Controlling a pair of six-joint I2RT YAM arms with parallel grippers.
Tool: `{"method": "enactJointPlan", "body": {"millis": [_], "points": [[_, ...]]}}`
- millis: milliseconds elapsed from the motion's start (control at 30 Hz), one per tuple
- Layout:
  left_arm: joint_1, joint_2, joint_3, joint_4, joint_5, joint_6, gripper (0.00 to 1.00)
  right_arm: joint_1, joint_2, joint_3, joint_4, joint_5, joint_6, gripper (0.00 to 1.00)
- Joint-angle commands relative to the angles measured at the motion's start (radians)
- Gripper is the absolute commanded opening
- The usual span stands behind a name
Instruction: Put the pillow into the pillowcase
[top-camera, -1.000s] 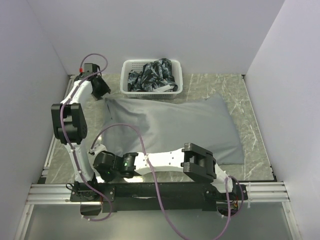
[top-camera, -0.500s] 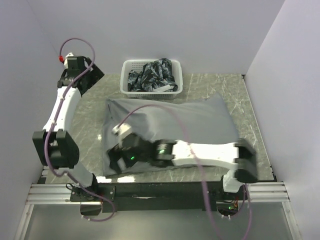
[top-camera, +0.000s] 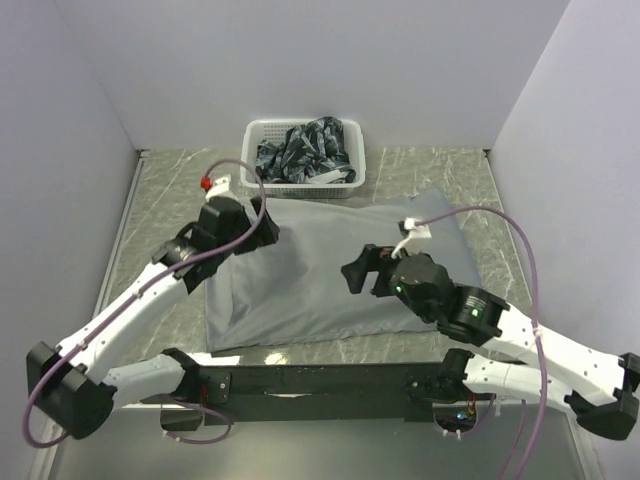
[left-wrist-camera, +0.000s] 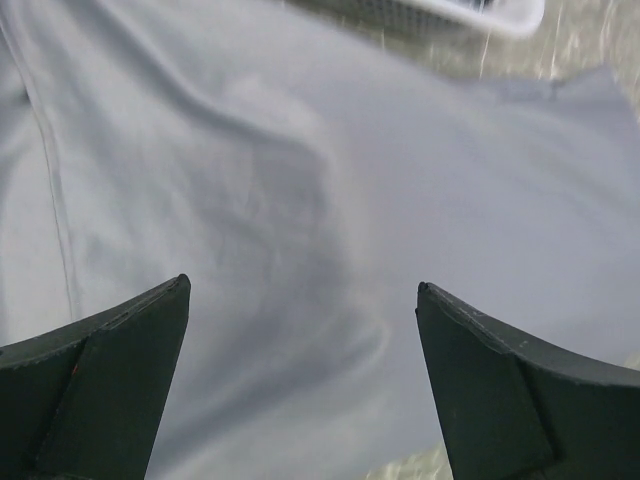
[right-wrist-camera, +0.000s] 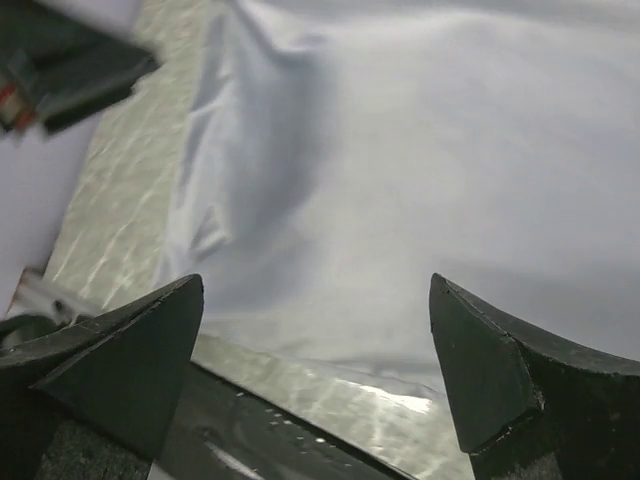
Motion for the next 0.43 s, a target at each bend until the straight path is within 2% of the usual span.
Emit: {"method": "enactJointPlan", "body": {"millis": [0, 233, 400], "points": [[-0.048, -0.117, -0.113, 0.058, -0.057, -0.021, 0.99, -0.016, -0.097, -0.077, -0.058, 0.122, 0.062, 1.00], [-0.056, -0.276, -0.254, 0.110, -0.014, -0.028, 0.99, -0.025, -0.161, -0.180, -0.063, 0.161, 0.092, 1.00], [-0.056, -0.275, -0.254, 0.105, -0.018, -0.014, 0.99, -0.023, -0.132, -0.167, -0.080, 0.176, 0.092, 1.00]]}}
